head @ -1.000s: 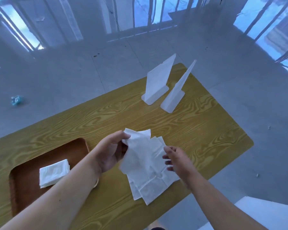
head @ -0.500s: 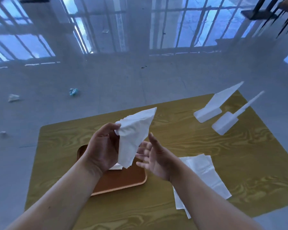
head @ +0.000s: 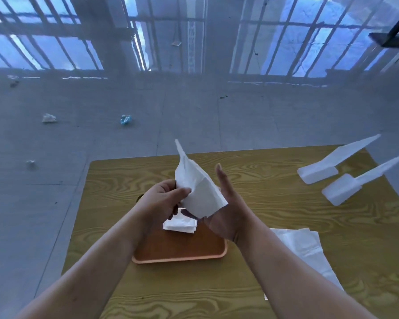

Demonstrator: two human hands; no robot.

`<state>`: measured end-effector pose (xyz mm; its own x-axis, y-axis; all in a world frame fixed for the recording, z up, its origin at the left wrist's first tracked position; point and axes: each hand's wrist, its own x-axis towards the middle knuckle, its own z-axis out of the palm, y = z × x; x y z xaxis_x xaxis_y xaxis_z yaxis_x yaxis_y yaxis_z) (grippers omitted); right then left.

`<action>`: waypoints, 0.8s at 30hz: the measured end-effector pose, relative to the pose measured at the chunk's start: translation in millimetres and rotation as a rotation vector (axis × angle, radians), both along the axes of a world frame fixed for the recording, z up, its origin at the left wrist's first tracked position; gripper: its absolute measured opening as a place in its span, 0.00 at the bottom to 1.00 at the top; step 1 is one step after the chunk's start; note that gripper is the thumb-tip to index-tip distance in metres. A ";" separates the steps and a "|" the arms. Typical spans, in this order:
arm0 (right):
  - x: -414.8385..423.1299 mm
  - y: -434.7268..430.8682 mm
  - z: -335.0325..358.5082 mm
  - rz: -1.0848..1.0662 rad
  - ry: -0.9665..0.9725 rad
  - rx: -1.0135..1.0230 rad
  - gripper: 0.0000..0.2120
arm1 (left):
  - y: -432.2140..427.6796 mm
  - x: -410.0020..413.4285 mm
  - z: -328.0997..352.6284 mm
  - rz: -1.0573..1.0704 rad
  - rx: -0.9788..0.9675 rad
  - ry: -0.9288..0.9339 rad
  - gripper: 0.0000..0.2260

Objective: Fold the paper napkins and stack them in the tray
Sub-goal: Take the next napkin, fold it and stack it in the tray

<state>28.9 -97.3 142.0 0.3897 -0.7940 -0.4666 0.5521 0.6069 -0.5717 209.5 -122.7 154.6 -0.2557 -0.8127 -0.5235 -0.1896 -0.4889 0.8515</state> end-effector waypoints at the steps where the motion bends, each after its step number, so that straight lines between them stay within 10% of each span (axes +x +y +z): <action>1: 2.8 -0.2 1.6 0.006 0.023 -0.011 0.41 | 0.2 -0.7 -1.6 -0.014 -0.024 -0.057 0.13; 10: -0.7 -0.4 4.6 0.154 0.211 0.008 0.16 | 7.4 1.9 5.2 0.036 -0.727 -0.777 0.62; 15: -16.2 -1.6 0.3 0.252 0.255 0.050 0.17 | -4.4 5.4 13.3 -0.391 -1.088 -0.679 0.21; 18: -32.1 0.3 -0.3 0.217 0.306 0.069 0.19 | -3.9 -0.4 18.3 -0.313 -0.871 -0.504 0.03; 24: -57.4 12.9 -25.4 0.048 0.244 0.048 0.47 | -2.4 -16.9 17.5 0.132 0.078 0.142 0.09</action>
